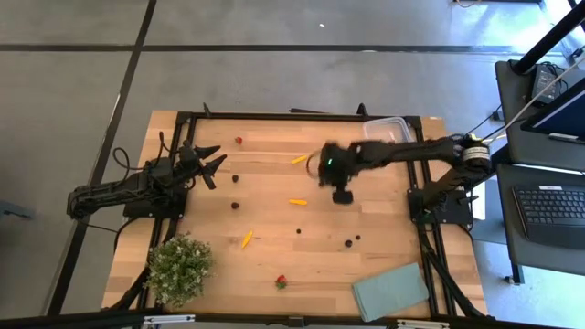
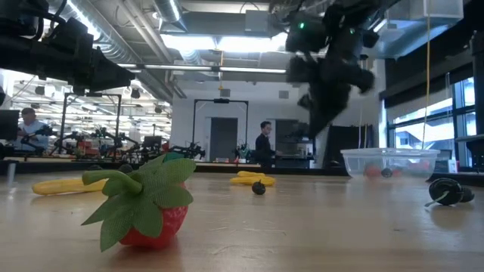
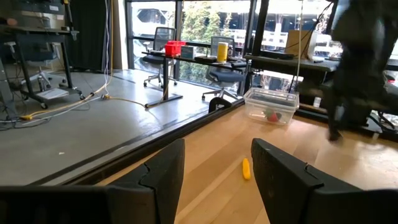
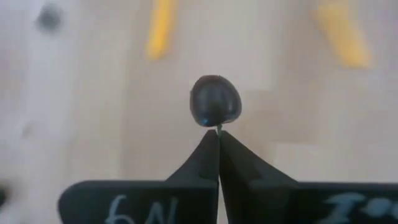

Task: Pick and placing Produce into tupperware
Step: Put the black cherry into the transparent bin

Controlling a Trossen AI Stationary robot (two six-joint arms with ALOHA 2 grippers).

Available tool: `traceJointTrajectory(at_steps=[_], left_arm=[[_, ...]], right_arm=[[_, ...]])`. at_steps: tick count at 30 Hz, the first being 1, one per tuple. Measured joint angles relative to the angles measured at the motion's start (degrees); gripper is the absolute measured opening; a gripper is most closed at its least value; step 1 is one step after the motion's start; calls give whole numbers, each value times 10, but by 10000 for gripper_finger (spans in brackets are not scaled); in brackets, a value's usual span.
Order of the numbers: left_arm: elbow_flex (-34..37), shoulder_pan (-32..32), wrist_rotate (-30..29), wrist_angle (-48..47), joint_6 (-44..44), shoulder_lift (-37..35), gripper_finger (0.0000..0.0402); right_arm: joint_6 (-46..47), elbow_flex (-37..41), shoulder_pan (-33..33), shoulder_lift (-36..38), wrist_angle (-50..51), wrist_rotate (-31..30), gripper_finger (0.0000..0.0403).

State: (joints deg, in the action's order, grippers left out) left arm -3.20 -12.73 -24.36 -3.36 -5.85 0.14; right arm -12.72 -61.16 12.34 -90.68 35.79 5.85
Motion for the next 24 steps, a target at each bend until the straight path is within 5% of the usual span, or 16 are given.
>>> traceJointTrajectory(at_steps=[13,24], left_arm=[[0,0,0,0,0,0,179],[0,0,0,0,0,0,179]], right_arm=[[182,-4,203,148,154,-135,1],[185,60,368,145,117,-92,0]])
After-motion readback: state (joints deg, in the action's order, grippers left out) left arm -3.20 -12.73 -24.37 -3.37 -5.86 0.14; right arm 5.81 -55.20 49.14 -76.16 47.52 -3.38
